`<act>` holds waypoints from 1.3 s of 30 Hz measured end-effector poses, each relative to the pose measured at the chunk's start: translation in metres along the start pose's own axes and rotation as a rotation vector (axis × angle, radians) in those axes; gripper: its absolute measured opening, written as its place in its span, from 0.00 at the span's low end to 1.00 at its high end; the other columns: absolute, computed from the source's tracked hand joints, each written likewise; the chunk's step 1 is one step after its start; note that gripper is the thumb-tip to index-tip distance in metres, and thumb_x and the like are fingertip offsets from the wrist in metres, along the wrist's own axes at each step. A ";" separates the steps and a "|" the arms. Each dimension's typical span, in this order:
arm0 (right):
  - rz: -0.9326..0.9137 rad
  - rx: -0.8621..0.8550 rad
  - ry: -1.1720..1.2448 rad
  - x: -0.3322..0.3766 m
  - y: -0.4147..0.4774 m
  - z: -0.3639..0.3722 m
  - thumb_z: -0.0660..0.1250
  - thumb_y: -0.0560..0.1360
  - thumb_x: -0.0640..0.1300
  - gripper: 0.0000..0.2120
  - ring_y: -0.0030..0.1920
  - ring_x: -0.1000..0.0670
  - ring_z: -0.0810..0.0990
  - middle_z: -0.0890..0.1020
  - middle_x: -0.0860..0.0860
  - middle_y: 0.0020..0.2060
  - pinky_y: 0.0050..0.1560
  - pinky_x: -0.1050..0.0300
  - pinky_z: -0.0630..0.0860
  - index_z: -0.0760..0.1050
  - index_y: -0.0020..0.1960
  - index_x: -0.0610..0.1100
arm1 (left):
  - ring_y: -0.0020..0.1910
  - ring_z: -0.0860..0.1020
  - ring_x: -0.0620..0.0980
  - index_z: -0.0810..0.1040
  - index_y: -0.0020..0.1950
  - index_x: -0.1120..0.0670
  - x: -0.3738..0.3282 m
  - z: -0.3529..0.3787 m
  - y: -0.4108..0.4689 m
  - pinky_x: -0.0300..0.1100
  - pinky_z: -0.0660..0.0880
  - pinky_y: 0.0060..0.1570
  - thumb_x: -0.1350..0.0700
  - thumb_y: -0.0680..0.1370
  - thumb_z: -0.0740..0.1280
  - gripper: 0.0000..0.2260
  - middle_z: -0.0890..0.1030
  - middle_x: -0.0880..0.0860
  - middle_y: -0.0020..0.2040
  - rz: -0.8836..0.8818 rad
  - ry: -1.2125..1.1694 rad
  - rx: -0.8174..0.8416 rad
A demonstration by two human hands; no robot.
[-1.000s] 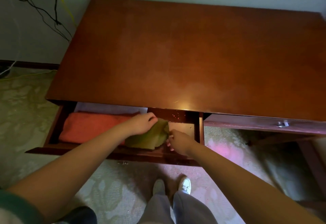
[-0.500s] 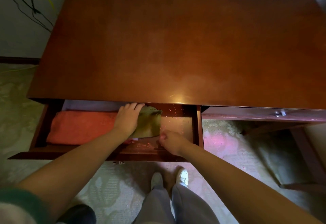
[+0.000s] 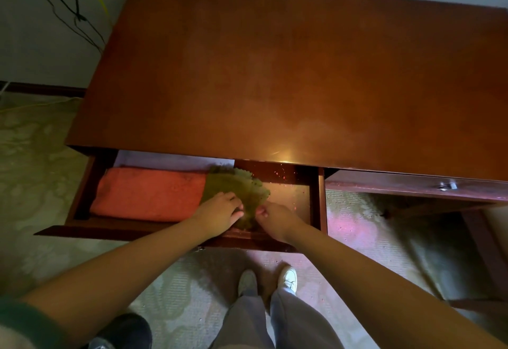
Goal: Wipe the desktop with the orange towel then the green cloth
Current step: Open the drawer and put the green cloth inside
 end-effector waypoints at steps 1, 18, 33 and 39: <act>-0.017 -0.008 -0.020 0.001 0.000 -0.001 0.53 0.82 0.46 0.15 0.54 0.43 0.76 0.78 0.41 0.54 0.53 0.54 0.71 0.72 0.60 0.39 | 0.62 0.70 0.49 0.73 0.65 0.53 0.000 -0.003 -0.005 0.40 0.67 0.58 0.46 0.81 0.58 0.17 0.72 0.51 0.63 0.006 -0.042 0.003; -0.350 -0.248 -0.788 0.014 -0.003 0.002 0.69 0.70 0.60 0.53 0.72 0.43 0.30 0.36 0.43 0.76 0.68 0.46 0.27 0.36 0.77 0.43 | 0.73 0.33 0.64 0.38 0.77 0.52 0.006 -0.038 -0.029 0.57 0.34 0.69 0.30 0.65 0.65 0.54 0.33 0.55 0.76 0.154 0.467 -0.069; -0.067 -0.399 -0.696 0.027 0.061 -0.087 0.66 0.70 0.66 0.53 0.75 0.35 0.40 0.38 0.38 0.76 0.73 0.43 0.39 0.35 0.77 0.44 | 0.76 0.42 0.61 0.43 0.78 0.51 0.033 -0.111 0.055 0.56 0.40 0.73 0.31 0.70 0.63 0.47 0.39 0.56 0.78 0.051 0.519 -0.113; -0.095 -0.348 -0.689 0.025 0.075 -0.102 0.64 0.72 0.65 0.49 0.75 0.32 0.44 0.43 0.34 0.75 0.74 0.43 0.48 0.38 0.77 0.45 | 0.74 0.54 0.58 0.52 0.77 0.48 0.035 -0.127 0.068 0.53 0.57 0.72 0.33 0.70 0.64 0.42 0.52 0.54 0.78 0.060 0.456 -0.126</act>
Point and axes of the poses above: each hand's wrist, its own y-axis towards the middle knuckle, its own z-axis out of the palm, x = y × z, the point moved 3 cm from there along y, towards the middle knuckle
